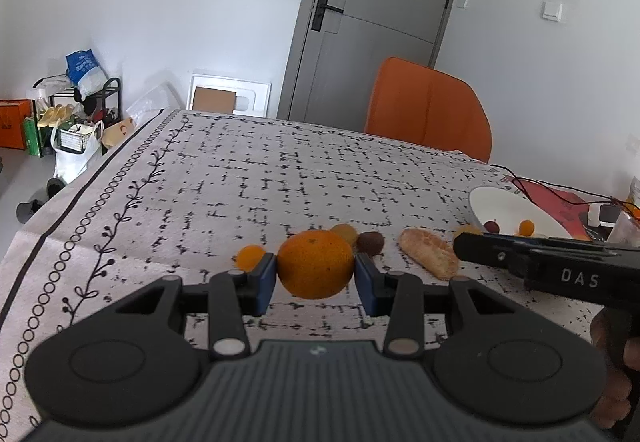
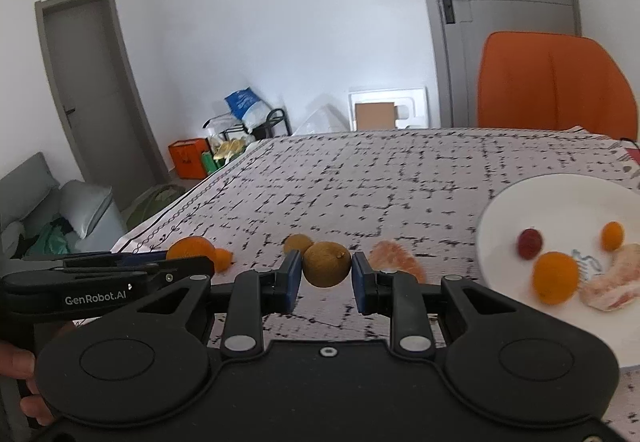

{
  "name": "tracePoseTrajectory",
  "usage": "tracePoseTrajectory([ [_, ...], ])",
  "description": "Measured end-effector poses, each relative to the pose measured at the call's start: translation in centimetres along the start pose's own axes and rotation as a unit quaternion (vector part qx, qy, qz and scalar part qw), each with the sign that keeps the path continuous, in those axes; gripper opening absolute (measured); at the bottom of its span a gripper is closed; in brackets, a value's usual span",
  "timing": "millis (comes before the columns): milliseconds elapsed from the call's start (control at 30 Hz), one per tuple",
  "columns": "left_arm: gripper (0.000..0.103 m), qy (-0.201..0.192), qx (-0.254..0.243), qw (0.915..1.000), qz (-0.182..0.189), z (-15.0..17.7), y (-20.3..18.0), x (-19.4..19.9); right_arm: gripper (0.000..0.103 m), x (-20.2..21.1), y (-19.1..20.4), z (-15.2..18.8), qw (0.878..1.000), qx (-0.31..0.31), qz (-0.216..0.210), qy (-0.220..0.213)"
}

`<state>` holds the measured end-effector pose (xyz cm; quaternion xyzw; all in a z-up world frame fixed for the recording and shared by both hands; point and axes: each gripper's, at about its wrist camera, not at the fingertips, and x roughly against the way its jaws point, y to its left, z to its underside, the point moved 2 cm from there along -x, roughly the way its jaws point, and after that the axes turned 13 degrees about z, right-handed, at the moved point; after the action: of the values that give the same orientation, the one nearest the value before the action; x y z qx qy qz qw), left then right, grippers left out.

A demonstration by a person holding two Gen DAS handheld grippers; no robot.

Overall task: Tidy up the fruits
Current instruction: 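Carry the orange into the white bowl with the left tool while the right tool drops the yellow fruit there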

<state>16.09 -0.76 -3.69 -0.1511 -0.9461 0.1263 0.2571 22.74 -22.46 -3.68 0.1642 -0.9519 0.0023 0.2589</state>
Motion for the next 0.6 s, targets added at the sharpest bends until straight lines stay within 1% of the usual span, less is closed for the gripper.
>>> tracePoseTrajectory([
  [233, 0.041, -0.001, -0.015, 0.9999, 0.006, -0.4, -2.0, -0.8, 0.025, 1.0, -2.3, 0.3, 1.0, -0.019, 0.014, -0.011],
  [367, 0.041, -0.001, -0.024, 0.9996, 0.011, -0.6, -3.1, -1.2, 0.025, 1.4, -3.6, 0.4, 0.999, -0.035, 0.012, -0.014],
  [600, 0.041, -0.001, -0.038, 0.9991, 0.019, -1.0, -4.9, -2.0, 0.025, 2.2, -5.9, 0.9, 0.998, -0.052, 0.029, -0.022],
])
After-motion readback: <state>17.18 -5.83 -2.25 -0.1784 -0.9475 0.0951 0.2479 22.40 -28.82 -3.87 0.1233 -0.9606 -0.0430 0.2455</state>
